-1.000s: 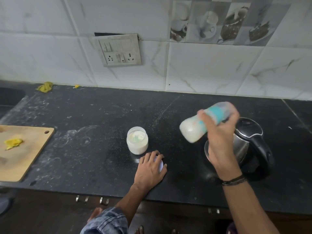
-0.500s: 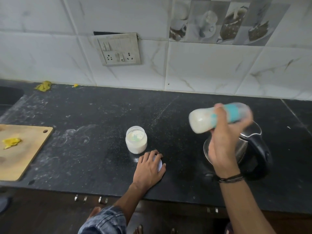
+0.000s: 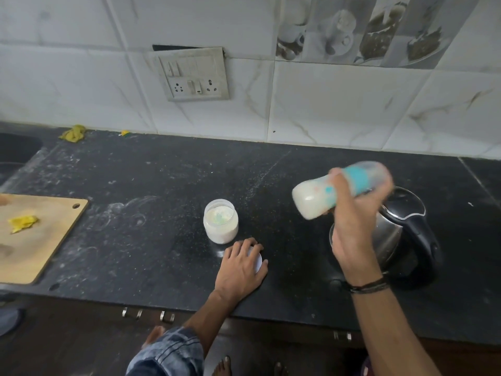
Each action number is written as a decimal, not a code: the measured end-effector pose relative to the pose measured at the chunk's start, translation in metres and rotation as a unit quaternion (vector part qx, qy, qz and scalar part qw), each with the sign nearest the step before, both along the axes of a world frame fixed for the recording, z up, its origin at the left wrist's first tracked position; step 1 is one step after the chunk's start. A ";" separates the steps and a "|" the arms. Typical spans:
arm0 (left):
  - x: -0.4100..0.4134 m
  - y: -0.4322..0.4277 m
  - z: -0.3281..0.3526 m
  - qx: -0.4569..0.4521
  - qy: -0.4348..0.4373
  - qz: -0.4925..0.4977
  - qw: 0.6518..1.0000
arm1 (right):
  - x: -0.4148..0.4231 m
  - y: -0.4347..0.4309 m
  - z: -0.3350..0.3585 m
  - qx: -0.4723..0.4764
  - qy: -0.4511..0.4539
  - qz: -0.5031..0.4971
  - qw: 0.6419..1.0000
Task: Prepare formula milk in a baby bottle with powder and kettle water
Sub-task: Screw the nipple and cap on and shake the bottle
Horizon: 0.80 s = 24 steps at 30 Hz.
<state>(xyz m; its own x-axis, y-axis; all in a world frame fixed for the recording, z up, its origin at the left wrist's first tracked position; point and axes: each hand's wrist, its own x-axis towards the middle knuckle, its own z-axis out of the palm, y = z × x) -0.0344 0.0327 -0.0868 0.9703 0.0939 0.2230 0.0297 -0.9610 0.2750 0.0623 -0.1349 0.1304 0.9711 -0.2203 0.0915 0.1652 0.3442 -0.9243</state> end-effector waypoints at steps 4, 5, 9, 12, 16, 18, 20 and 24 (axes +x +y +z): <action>0.002 0.001 -0.001 -0.008 -0.001 0.001 1.000 | 0.000 -0.001 0.004 0.053 -0.012 -0.059 0.997; 0.003 0.000 -0.001 -0.008 0.002 0.001 1.000 | 0.002 -0.002 0.007 0.090 -0.010 -0.091 0.992; -0.001 0.002 -0.004 -0.002 -0.008 -0.002 1.000 | -0.003 0.005 0.010 0.001 -0.004 -0.014 1.000; 0.002 0.001 -0.002 -0.007 -0.001 0.001 1.000 | -0.006 0.002 0.009 0.054 -0.015 -0.058 0.997; 0.000 0.002 -0.002 -0.004 0.008 -0.004 1.000 | -0.008 0.008 0.008 0.016 0.025 -0.004 1.000; 0.000 0.003 -0.002 -0.006 0.006 -0.002 1.000 | -0.012 0.007 0.005 0.021 0.019 -0.008 1.000; 0.002 0.002 0.000 -0.009 0.003 0.002 1.000 | -0.011 0.003 0.005 0.083 0.012 -0.077 0.994; -0.001 0.000 0.000 0.002 -0.006 0.000 1.000 | -0.010 0.002 0.004 0.021 0.031 -0.015 0.999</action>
